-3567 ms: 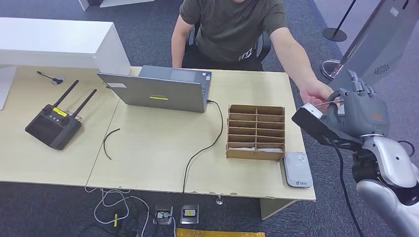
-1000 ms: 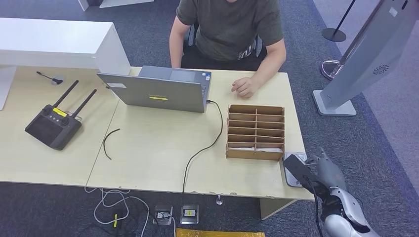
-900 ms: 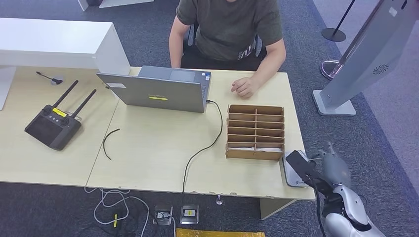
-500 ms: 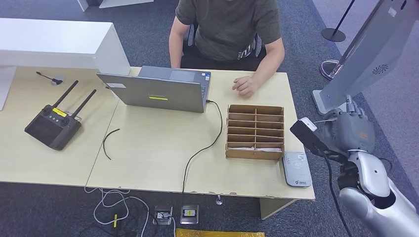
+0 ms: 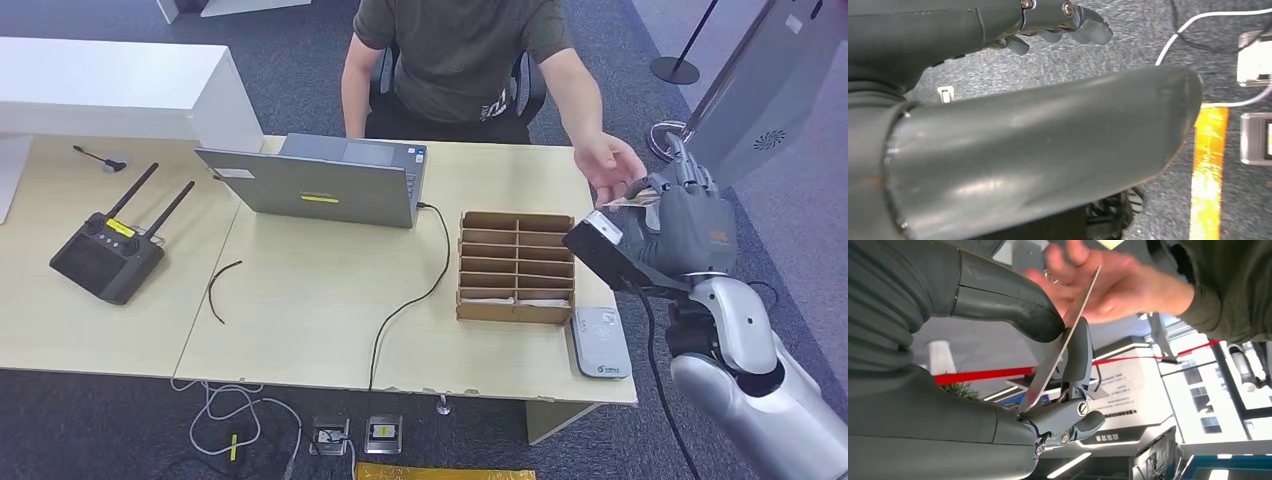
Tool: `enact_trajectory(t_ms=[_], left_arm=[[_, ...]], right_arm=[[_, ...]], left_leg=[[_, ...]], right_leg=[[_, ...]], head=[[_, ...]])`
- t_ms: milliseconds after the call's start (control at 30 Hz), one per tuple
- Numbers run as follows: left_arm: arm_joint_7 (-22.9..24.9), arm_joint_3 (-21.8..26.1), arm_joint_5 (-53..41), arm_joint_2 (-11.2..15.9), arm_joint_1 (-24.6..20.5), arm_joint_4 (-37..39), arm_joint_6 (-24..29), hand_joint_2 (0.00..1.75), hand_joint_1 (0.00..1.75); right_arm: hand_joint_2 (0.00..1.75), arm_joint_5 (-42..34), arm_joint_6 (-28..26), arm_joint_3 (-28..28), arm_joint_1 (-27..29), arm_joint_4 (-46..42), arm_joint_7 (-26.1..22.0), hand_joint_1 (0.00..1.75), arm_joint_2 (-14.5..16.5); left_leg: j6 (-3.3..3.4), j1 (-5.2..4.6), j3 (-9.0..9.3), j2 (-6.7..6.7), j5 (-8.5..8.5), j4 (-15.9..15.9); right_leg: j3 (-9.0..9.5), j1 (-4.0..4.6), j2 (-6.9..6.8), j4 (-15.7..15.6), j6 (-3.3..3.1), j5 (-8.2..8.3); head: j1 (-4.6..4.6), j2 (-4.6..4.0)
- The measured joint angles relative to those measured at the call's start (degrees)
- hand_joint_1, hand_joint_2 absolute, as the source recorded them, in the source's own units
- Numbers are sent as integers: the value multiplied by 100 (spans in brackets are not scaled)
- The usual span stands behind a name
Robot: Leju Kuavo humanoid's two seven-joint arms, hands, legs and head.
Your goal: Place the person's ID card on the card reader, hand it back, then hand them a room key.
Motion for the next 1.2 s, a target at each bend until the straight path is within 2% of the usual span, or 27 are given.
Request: enact_trajectory(t_ms=[200, 467, 500, 600, 633, 733, 933, 1200], left_arm=[[58, -1, -72, -6, -52, -2, 4, 0, 0], [236, -1, -67, -3, -35, -2, -6, 0, 0], [236, -1, -43, -4, -27, -2, -5, 0, 0], [208, -1, -2, -12, -17, -2, 2, 0, 0], [186, -1, 0, -16, -18, -2, 7, 0, 0], [125, -1, -29, -31, -28, -2, 25, 0, 0], [110, -1, -176, -34, -46, -15, 96, 0, 0], [119, 2, -187, -31, 30, -15, 104, 0, 0]], right_arm=[[175, -60, -236, 192, -105, 458, -95, 175, 299], [175, -62, -261, 287, -138, 879, -103, 175, 512], [175, -58, -271, 299, -138, 935, -110, 160, 537], [175, -53, -295, 315, -139, 1082, -139, 29, 599], [131, -54, -303, 315, -139, 1123, -149, 0, 618], [0, -61, -343, 315, -139, 1241, -183, 0, 672], [0, 6, -311, 313, -136, 1417, -185, 0, 756], [0, 58, 272, 311, 14, 1406, 38, 0, 715]], left_leg=[[-4, 0, -3, -9, 4, 0], [-4, 0, -4, -9, 4, 0], [-4, 0, -3, -9, 4, 0], [-4, 0, -3, -10, 4, 1], [-4, 0, -3, -10, 4, 1], [-4, 0, -2, -8, 4, 1], [-4, 0, 0, -8, 4, 1], [-4, 0, 3, -1, 4, 2]], right_leg=[[-1, 0, -8, 3, 0, 0], [-1, 0, -8, 3, -1, 0], [-2, 0, -8, 3, -1, 0], [-2, 0, -10, 3, -1, 0], [-2, 0, -10, 3, -1, 0], [-2, 0, -7, 3, -1, 0], [-3, 0, -6, 3, -1, 0], [-4, 0, 2, 2, -1, 0]], head=[[1, 0], [1, 0], [1, 0], [1, 0], [1, 0], [-1, 0], [0, 0], [1, 0]])
